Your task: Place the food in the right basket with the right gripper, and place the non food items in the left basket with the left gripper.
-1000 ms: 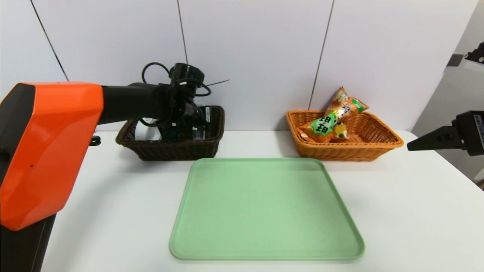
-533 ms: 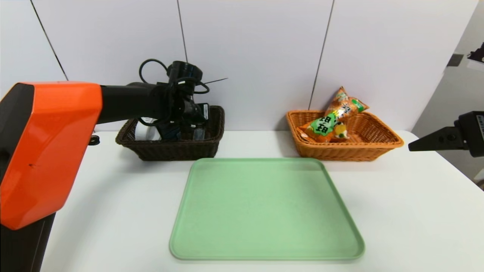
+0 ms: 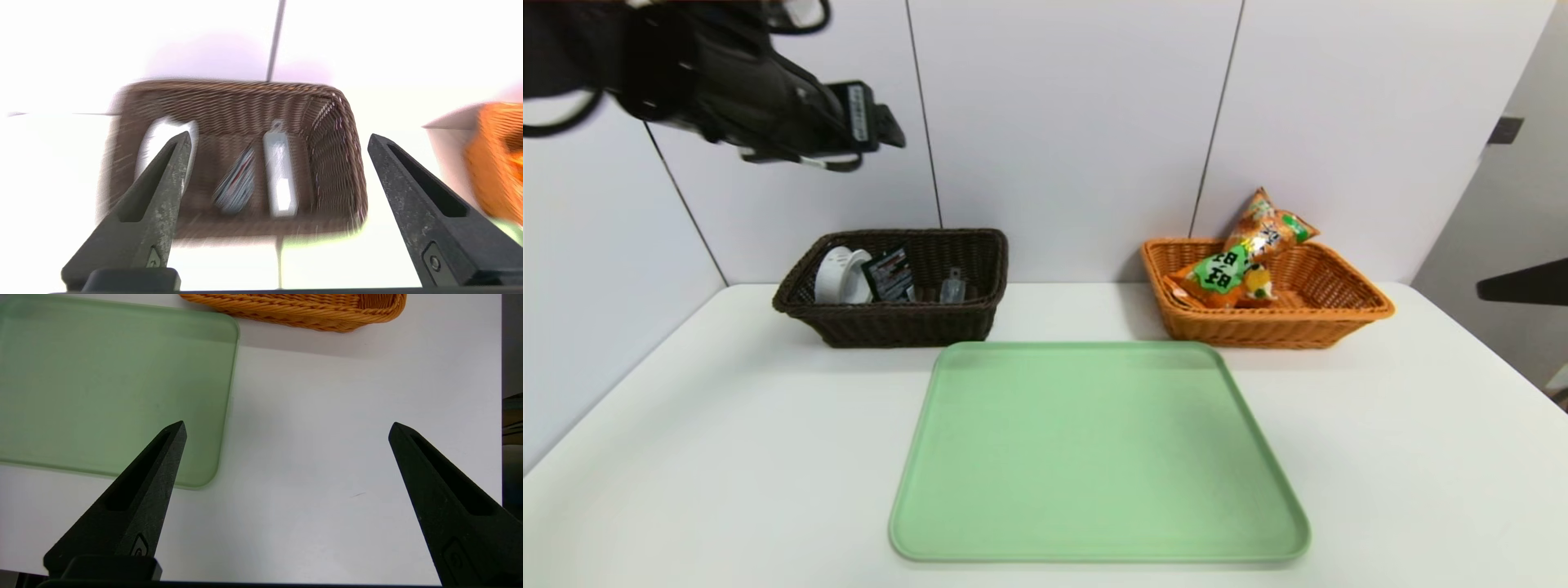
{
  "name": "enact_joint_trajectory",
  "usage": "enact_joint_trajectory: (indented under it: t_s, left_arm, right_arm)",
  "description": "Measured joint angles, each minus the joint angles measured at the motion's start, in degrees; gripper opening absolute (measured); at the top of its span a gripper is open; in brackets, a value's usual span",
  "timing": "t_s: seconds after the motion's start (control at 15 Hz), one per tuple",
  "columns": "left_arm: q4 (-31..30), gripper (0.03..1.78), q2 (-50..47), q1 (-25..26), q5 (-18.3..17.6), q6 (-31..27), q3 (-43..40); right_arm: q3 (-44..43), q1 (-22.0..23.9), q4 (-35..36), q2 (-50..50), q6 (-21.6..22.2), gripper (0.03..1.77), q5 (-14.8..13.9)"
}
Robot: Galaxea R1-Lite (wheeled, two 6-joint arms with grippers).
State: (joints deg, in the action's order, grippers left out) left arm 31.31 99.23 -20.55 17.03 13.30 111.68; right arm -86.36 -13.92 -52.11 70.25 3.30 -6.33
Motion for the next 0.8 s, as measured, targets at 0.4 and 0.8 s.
enact_joint_trajectory:
  t_s: [0.4, 0.8]
  left_arm:
    - [8.55, 1.63, -29.22, 11.90, 2.60, -1.17, -17.30]
    - [8.05, 1.67, -60.81, 14.91, 4.29, -5.36, -47.54]
  right_arm:
    - [11.19, 8.00, 9.79, -12.79, -0.77, 1.71, 0.55]
    - [35.54, 9.11, 26.60, -35.15, -3.08, 1.71, 0.51]
